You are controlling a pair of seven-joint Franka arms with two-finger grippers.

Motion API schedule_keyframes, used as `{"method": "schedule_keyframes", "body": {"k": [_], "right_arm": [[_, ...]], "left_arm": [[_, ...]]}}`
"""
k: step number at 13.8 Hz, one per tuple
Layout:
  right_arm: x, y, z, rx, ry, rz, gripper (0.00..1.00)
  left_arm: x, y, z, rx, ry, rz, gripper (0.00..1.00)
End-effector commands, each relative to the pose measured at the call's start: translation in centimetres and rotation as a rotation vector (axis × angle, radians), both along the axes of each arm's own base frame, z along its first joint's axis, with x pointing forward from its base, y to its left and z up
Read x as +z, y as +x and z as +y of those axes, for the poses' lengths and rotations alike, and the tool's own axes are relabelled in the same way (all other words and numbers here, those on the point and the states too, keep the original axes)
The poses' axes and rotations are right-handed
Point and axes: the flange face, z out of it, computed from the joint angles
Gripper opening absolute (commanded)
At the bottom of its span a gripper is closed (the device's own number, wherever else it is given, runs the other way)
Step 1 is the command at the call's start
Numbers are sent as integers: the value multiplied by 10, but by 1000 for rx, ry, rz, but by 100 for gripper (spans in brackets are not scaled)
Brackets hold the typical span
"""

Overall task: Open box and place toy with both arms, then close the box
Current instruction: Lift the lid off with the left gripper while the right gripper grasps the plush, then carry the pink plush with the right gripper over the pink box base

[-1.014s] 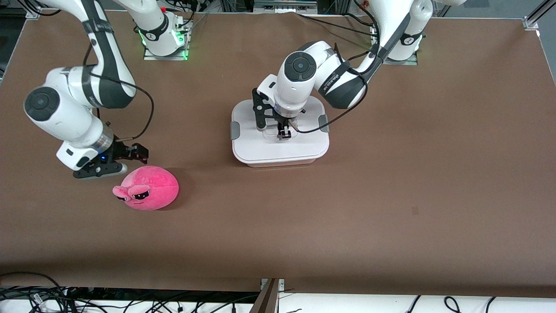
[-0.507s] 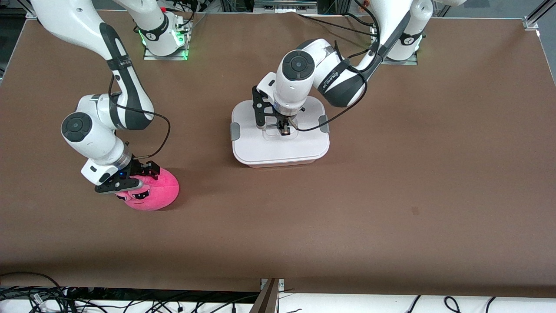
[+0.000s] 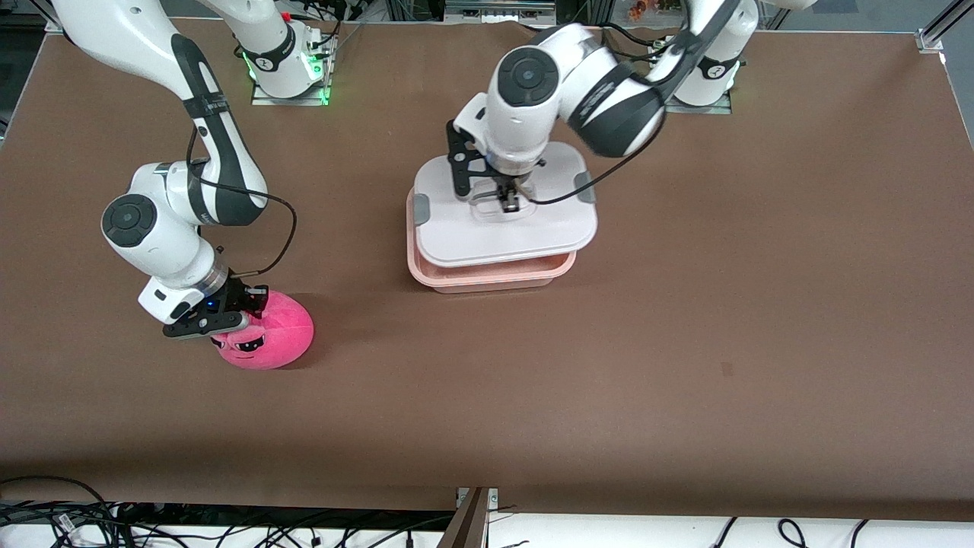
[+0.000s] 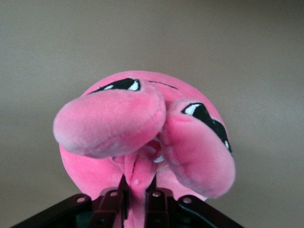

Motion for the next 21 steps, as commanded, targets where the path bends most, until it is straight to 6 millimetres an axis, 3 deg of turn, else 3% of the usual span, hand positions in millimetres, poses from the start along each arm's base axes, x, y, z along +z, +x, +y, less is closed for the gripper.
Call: {"method": "schedule_keyframes", "body": {"k": [1, 3, 5, 7, 9, 12, 15, 18, 21], "right_arm": [[22, -2, 5, 39, 2, 10, 0], [45, 5, 23, 178, -3, 13, 0], [66, 11, 37, 303, -10, 31, 0], [93, 13, 67, 507, -13, 51, 0], [122, 11, 99, 672, -8, 85, 0], [164, -4, 164, 858, -1, 115, 0], [171, -32, 235, 1114, -16, 96, 0], [172, -66, 293, 1273, -110, 104, 0], [171, -117, 357, 1395, -169, 132, 0]], "left_arm": [[51, 32, 97, -42, 2, 113, 0], [71, 56, 161, -46, 32, 177, 0], [73, 81, 232, -73, 1, 210, 0], [70, 100, 295, -116, 26, 195, 0], [67, 111, 336, -184, 108, 170, 0], [58, 123, 394, -257, 82, 186, 0], [53, 128, 416, -262, 131, 189, 0], [55, 131, 419, -258, 145, 179, 0], [66, 134, 417, -264, 172, 156, 0]]}}
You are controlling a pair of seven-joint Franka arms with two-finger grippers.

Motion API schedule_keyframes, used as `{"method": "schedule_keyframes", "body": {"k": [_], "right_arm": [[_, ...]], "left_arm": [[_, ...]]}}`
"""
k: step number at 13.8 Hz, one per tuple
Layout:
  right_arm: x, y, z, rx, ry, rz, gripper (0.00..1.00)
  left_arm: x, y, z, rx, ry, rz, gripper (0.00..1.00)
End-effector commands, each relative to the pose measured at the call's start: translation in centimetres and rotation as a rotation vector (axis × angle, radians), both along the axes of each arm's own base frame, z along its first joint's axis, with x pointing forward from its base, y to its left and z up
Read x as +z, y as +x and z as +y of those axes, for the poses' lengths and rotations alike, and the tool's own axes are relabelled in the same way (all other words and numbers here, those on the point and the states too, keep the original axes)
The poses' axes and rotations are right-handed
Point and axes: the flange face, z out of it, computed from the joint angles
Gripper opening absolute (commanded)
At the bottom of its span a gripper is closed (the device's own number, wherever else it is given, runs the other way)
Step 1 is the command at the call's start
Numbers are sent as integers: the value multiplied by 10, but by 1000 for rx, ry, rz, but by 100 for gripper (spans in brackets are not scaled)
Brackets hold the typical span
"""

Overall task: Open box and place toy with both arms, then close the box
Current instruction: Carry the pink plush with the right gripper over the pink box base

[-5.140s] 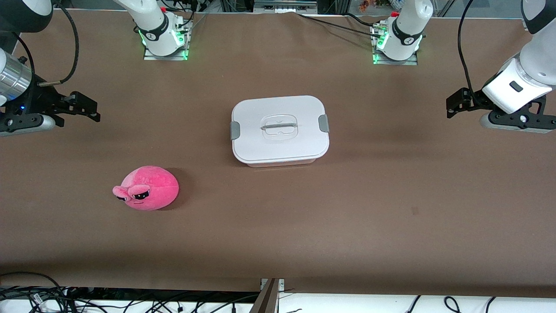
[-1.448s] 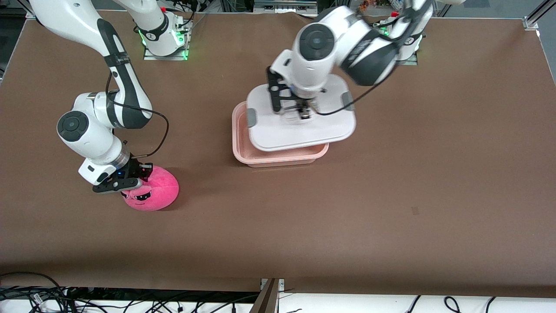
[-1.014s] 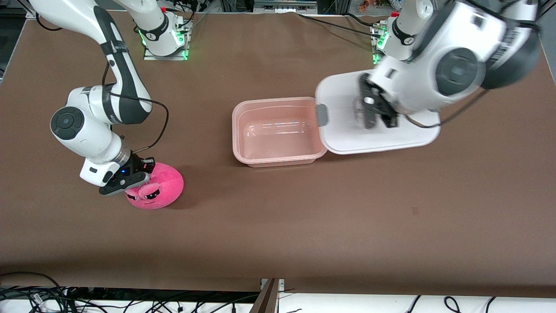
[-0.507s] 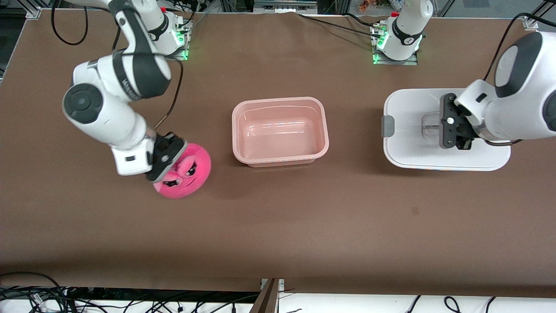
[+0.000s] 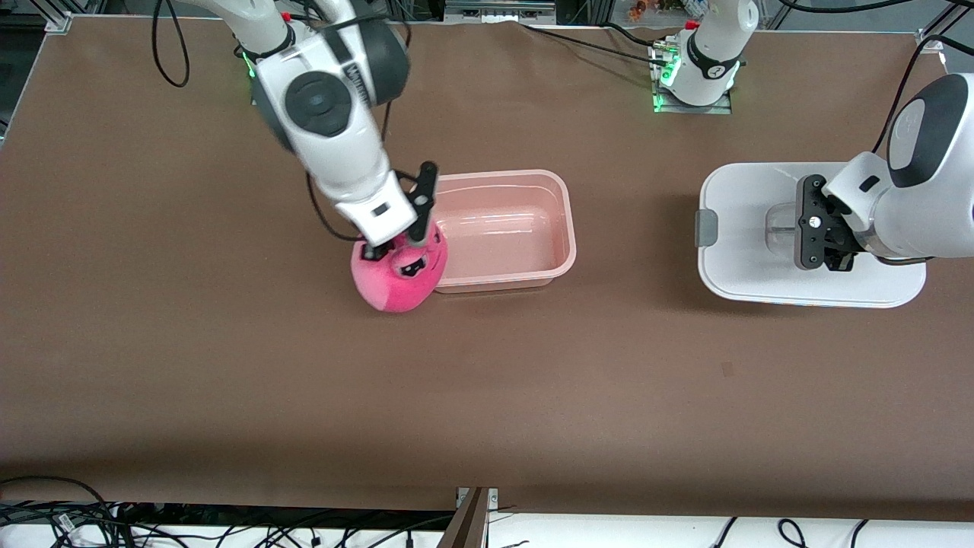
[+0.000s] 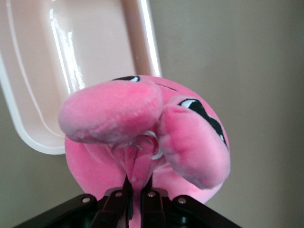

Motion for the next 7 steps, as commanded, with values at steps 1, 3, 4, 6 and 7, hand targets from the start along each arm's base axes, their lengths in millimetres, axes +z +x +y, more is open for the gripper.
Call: {"method": "schedule_keyframes", "body": {"k": [1, 3, 4, 6, 7], "right_arm": [[8, -32, 42, 100, -38, -5, 0], [8, -32, 51, 107, -26, -8, 0], [8, -31, 52, 108, -24, -8, 0], [0, -40, 64, 128, -28, 8, 0], [-10, -44, 70, 136, -39, 19, 0]], "left_arm": [[15, 5, -7, -41, 15, -25, 0], [17, 4, -15, -52, 11, -25, 0], [18, 3, -18, -55, 11, -25, 0], [18, 2, -24, -67, 9, -23, 0], [17, 3, -23, -64, 10, -22, 0]]}}
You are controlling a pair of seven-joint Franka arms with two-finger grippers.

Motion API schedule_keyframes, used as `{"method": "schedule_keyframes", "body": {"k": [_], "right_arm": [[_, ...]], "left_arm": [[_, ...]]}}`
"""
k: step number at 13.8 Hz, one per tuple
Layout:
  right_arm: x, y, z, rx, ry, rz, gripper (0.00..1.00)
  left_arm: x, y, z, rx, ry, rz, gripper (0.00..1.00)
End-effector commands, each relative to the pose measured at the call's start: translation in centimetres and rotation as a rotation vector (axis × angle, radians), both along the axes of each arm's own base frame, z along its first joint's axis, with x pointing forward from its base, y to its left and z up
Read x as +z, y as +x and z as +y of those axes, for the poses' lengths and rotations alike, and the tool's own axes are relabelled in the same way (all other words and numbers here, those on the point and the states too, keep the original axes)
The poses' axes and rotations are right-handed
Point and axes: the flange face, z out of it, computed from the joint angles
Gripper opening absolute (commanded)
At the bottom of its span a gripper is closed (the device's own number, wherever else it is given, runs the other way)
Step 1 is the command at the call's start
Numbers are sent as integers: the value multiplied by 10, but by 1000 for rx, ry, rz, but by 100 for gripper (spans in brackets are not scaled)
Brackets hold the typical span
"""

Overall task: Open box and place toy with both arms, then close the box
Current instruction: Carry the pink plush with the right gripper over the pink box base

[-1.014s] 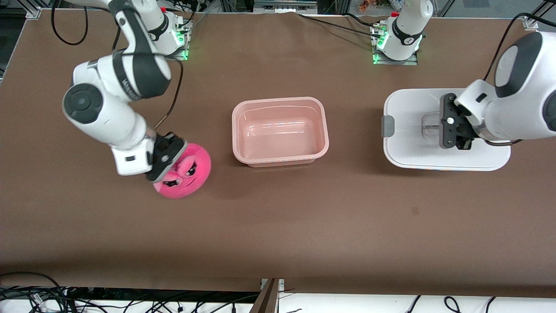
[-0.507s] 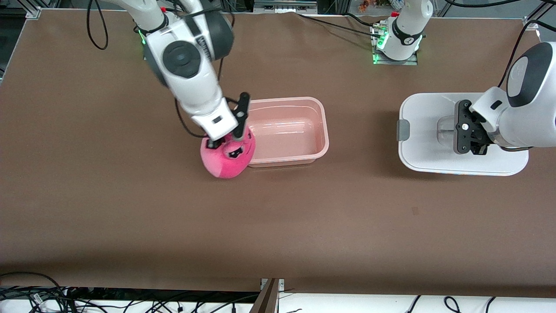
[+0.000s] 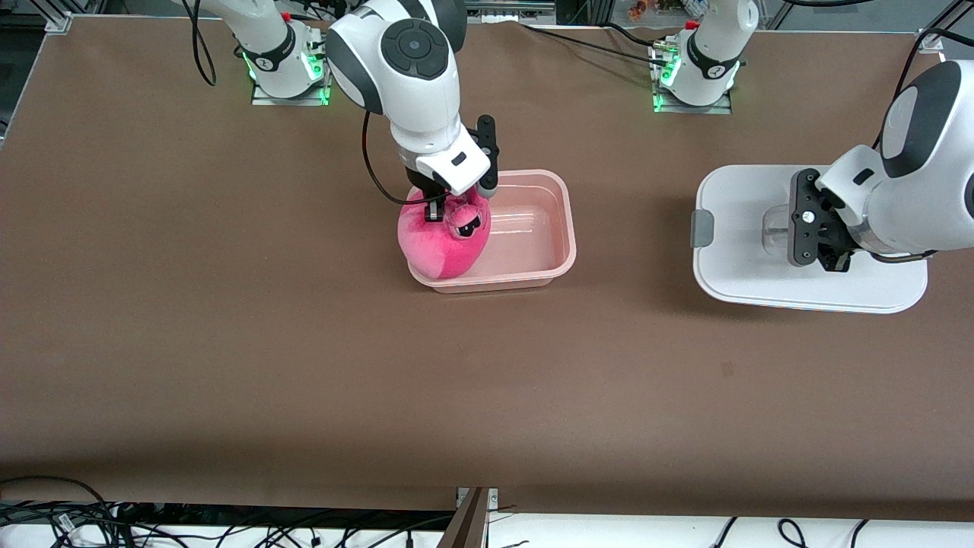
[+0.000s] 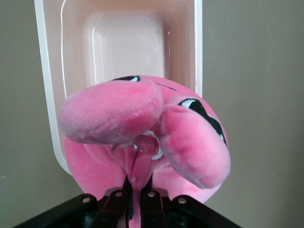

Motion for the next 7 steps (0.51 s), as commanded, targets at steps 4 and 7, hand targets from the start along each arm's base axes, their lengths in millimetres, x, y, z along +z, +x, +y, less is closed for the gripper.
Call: {"method": "schedule_keyframes", "body": {"k": [4, 7], "right_arm": [[-44, -5, 20, 34, -55, 61, 0], [-63, -5, 24, 34, -69, 75, 0]], "left_arm": [[7, 2, 0, -26, 15, -1, 0], [7, 2, 0, -25, 16, -1, 0]]}}
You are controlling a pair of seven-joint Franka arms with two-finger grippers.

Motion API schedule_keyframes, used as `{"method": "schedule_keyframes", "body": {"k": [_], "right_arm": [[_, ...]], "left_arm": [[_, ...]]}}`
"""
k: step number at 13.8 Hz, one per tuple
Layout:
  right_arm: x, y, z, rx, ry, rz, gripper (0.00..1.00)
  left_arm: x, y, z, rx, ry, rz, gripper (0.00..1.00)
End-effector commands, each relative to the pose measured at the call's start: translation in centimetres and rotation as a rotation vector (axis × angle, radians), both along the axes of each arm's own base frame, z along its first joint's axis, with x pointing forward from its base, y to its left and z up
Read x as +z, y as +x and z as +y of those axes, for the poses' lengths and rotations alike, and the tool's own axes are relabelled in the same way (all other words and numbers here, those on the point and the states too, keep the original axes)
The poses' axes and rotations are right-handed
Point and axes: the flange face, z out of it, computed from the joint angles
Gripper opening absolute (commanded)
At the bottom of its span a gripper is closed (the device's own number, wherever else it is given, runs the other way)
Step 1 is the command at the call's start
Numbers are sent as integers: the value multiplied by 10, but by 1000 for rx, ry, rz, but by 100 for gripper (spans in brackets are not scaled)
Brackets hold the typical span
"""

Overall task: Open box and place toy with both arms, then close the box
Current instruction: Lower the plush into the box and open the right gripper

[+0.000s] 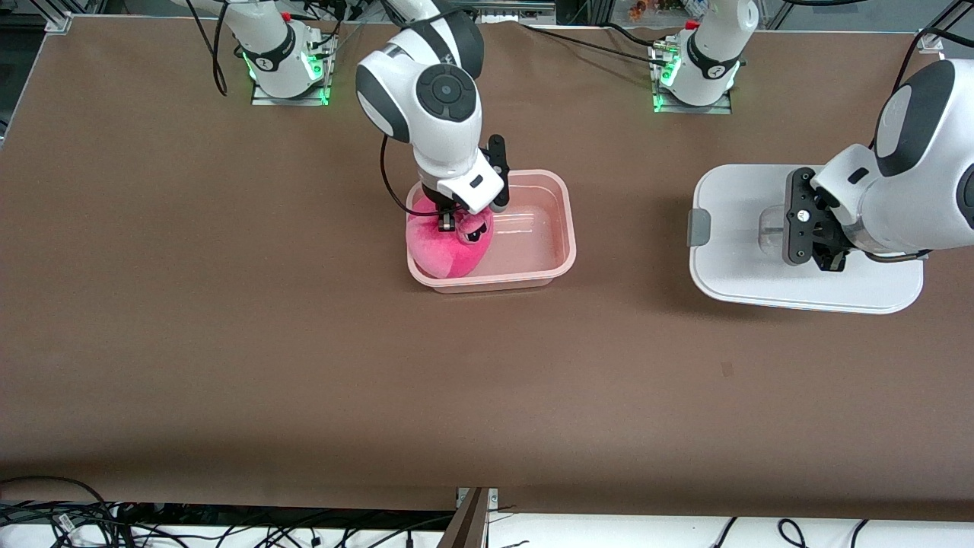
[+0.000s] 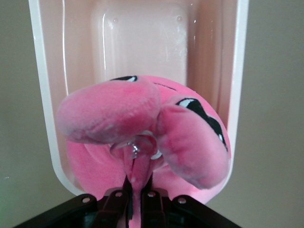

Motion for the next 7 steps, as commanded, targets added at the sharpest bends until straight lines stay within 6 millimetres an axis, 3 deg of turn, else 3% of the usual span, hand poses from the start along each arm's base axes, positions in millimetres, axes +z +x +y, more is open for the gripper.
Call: {"method": "schedule_keyframes", "body": {"k": [1, 5, 6, 7], "right_arm": [[-6, 1, 7, -10, -15, 6, 0], [-49, 1, 25, -12, -7, -4, 0], [-60, 4, 29, -13, 9, -22, 15], [-73, 7, 33, -14, 25, -33, 92]], "left_arm": [[7, 2, 2, -22, 16, -1, 0], [7, 2, 3, -22, 16, -1, 0], [7, 2, 3, -22, 15, -1, 0], [7, 2, 2, -24, 15, -1, 0]]}}
